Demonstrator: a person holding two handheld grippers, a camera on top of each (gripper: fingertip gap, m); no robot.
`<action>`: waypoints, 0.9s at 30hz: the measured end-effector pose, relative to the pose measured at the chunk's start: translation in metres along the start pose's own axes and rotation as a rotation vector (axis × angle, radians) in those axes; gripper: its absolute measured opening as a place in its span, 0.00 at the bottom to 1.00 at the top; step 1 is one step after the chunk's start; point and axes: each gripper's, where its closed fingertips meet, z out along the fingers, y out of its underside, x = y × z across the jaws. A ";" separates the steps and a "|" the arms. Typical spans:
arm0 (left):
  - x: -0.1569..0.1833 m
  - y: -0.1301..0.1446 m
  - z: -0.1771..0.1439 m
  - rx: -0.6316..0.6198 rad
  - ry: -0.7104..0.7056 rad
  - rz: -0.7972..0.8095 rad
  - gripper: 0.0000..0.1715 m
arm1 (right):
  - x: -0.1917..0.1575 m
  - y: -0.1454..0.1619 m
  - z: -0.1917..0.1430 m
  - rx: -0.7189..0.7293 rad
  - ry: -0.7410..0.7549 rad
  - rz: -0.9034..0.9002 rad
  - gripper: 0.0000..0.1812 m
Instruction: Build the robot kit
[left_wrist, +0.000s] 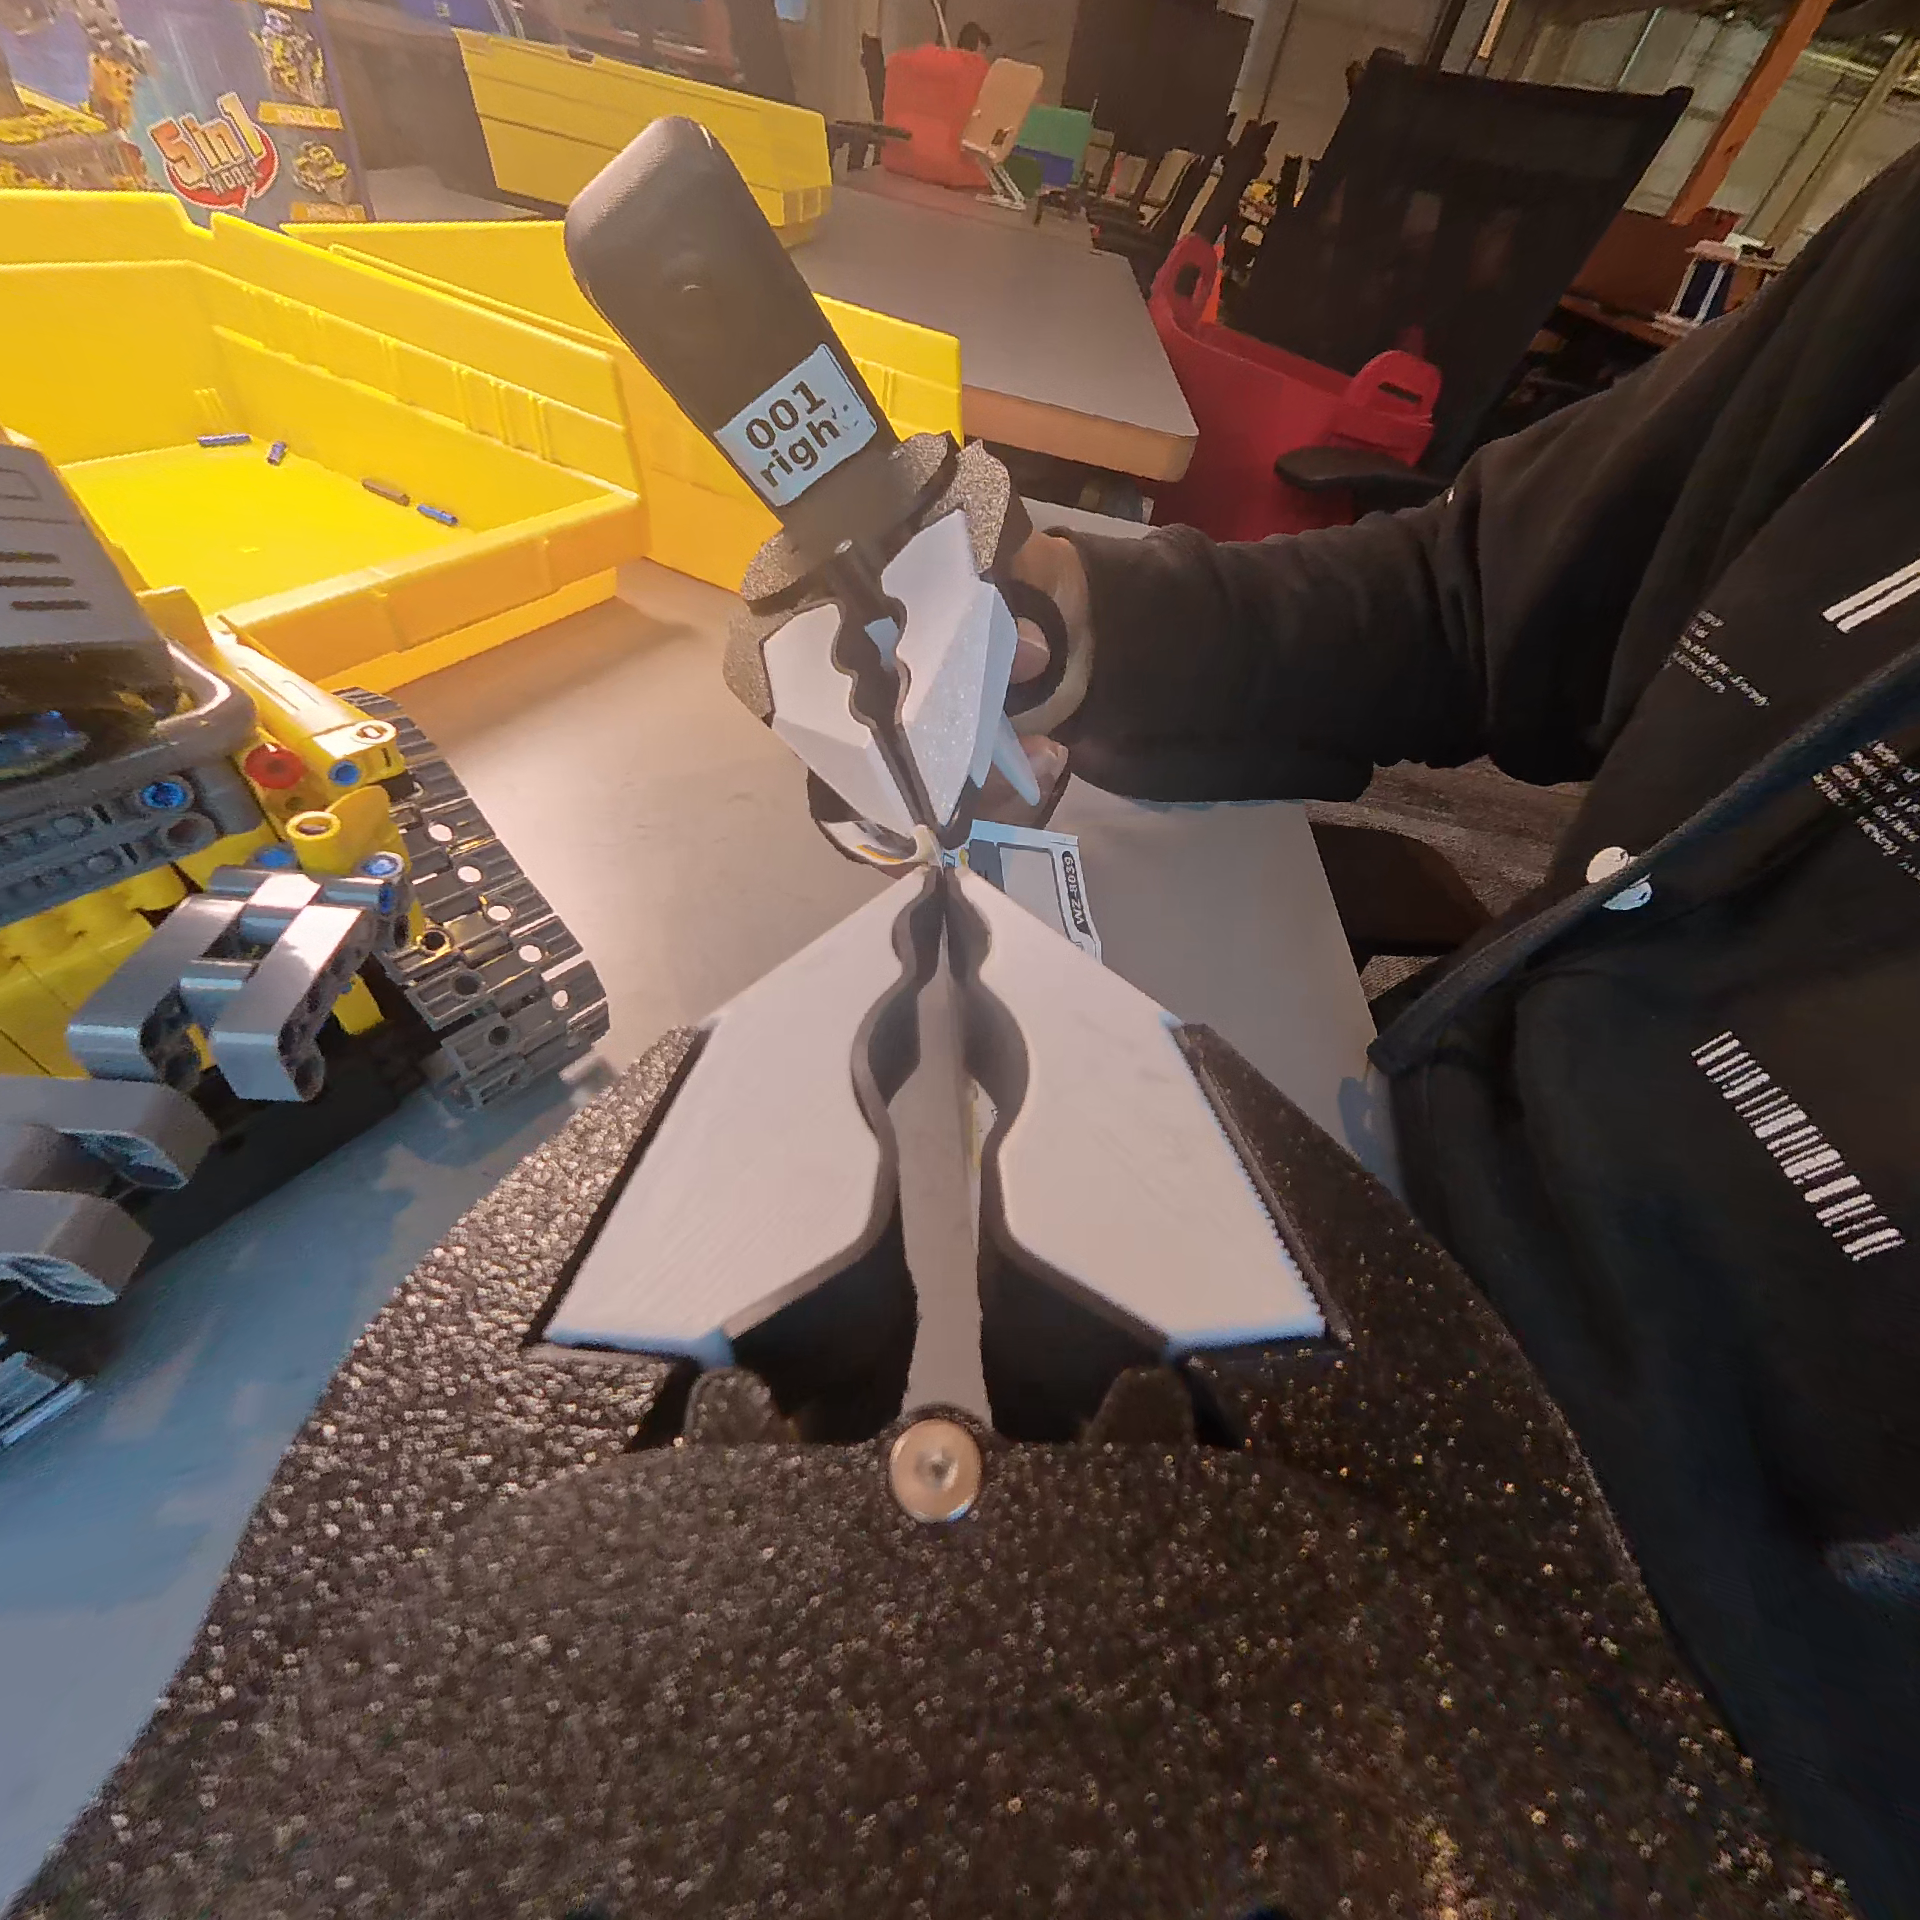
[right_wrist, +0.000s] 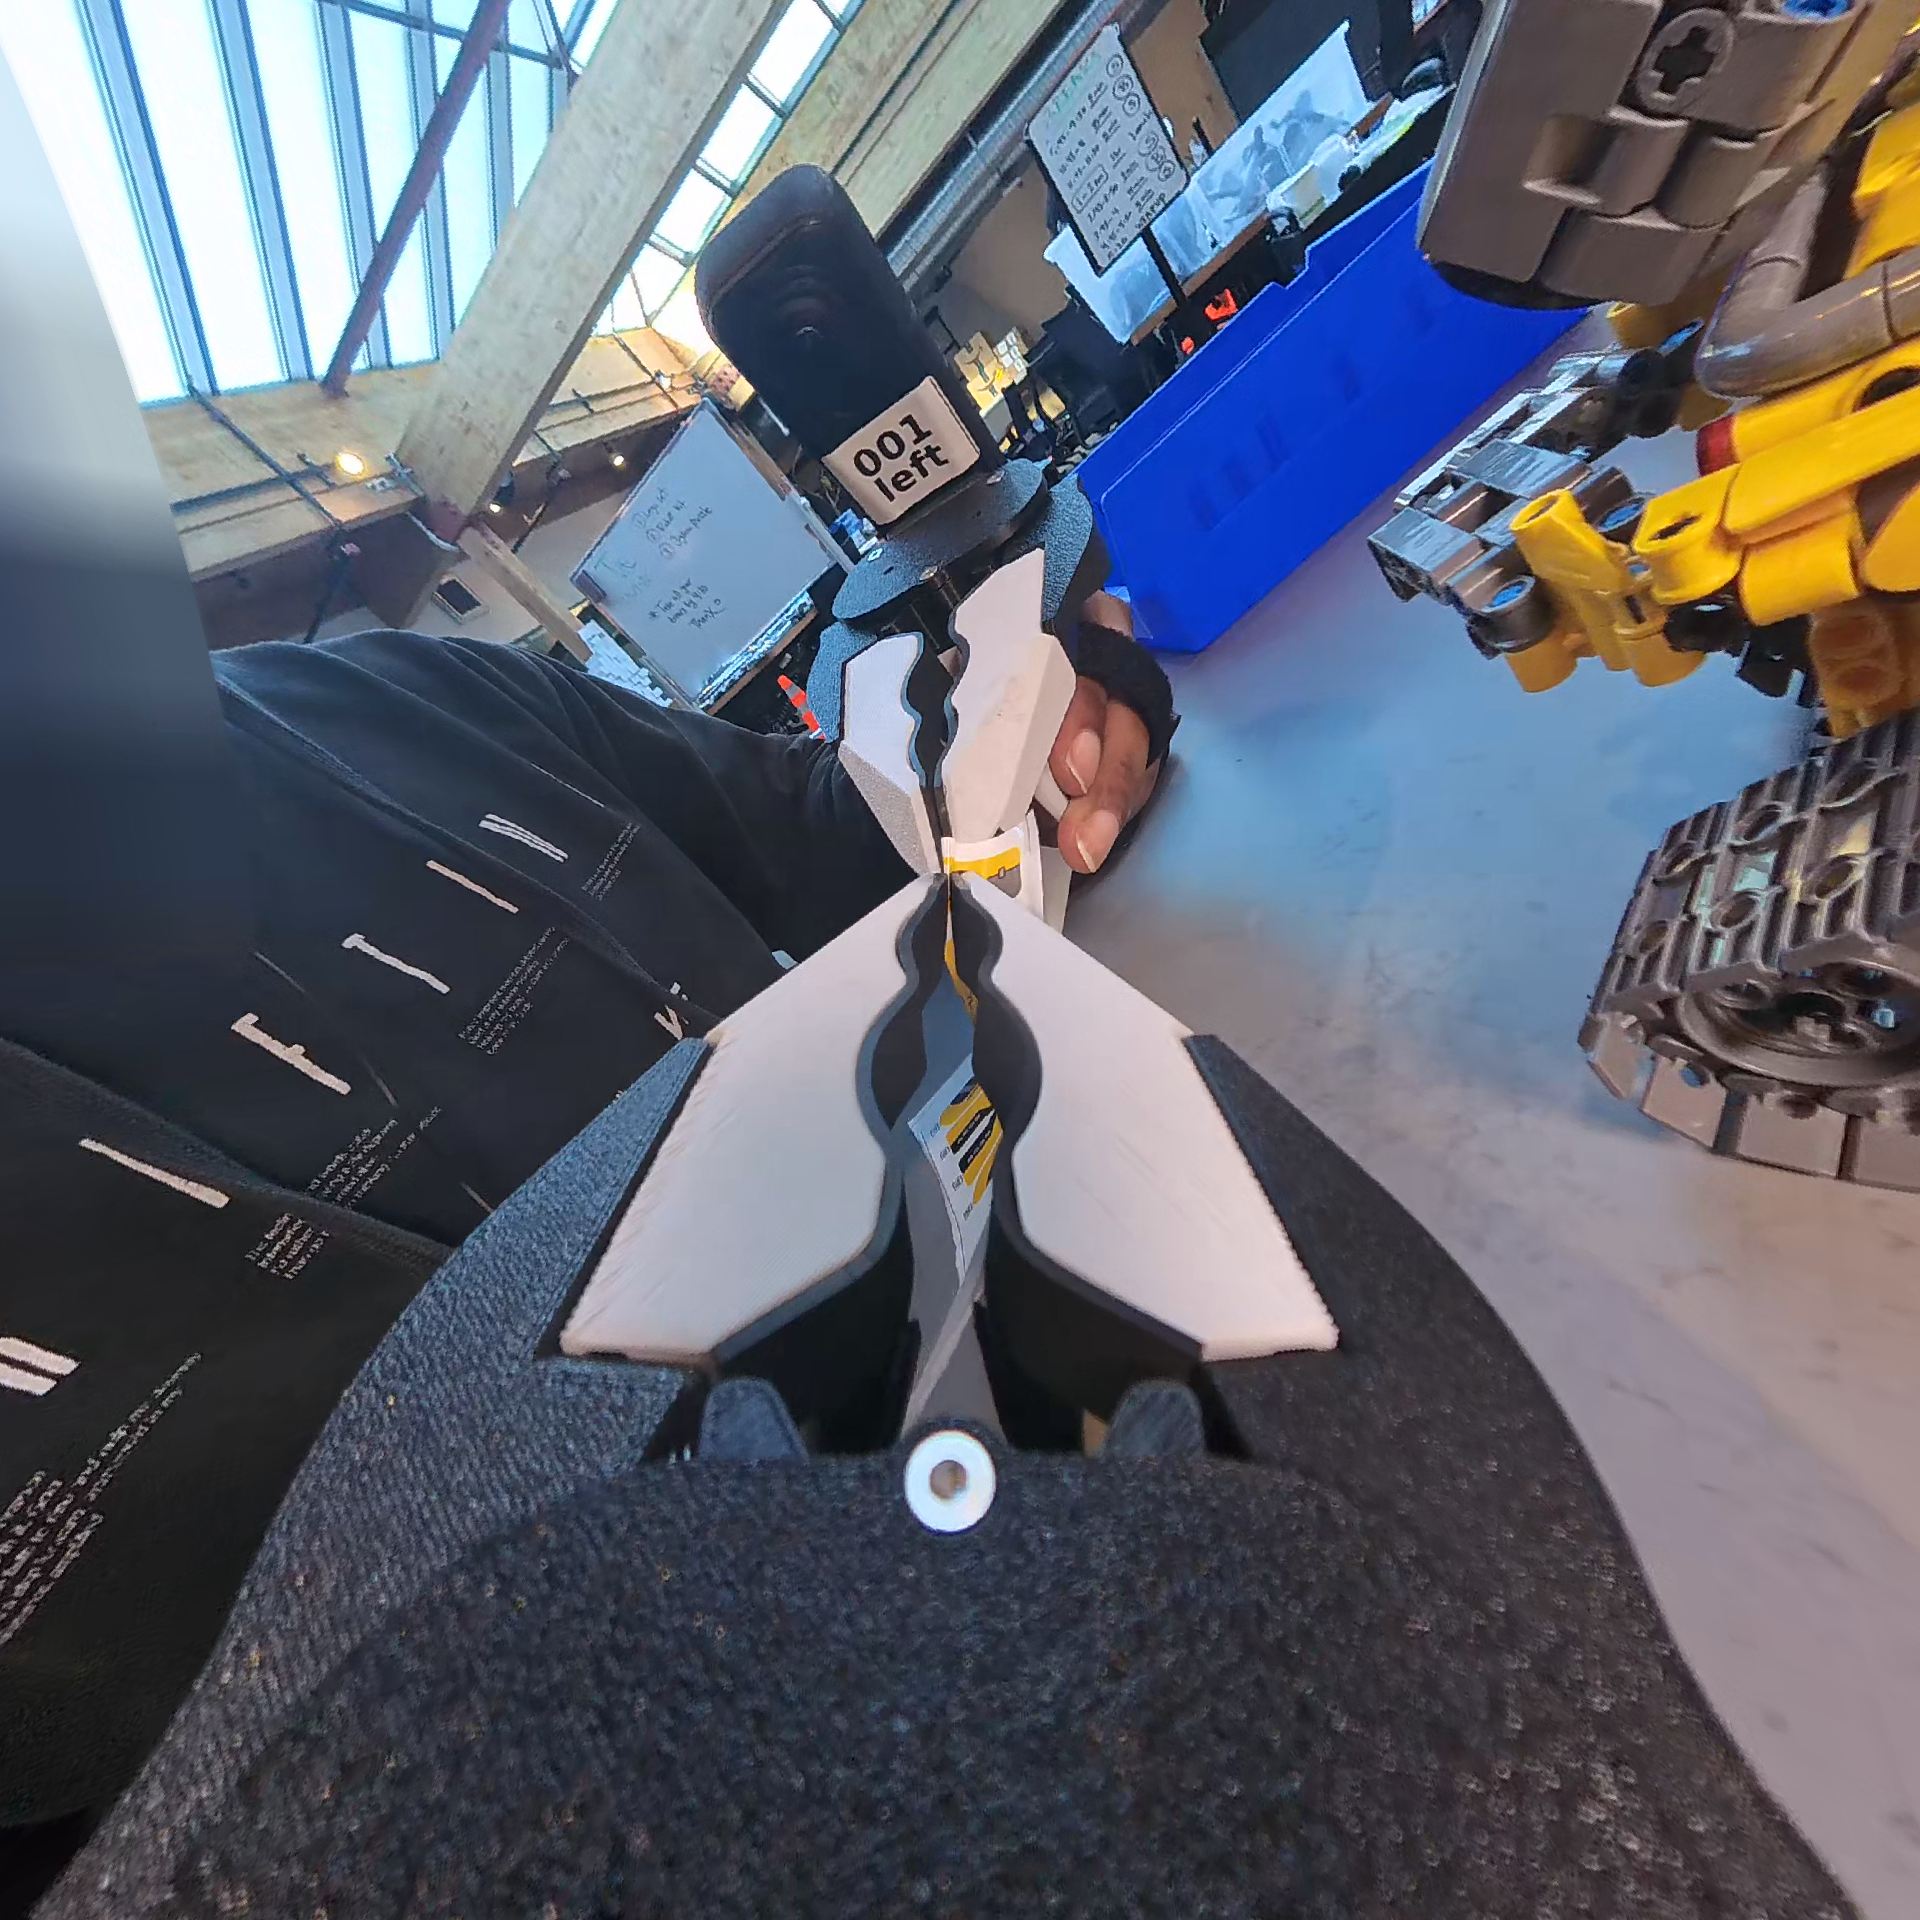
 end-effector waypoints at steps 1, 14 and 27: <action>0.000 0.000 0.000 0.000 -0.001 -0.001 0.00 | 0.000 0.000 0.000 0.000 0.001 0.000 0.00; -0.005 -0.004 -0.004 0.037 0.014 -0.089 0.00 | -0.004 -0.009 -0.006 0.038 0.018 -0.042 0.00; -0.026 -0.010 -0.014 0.146 0.046 -0.403 0.00 | 0.006 -0.012 -0.014 0.032 0.127 -0.148 0.00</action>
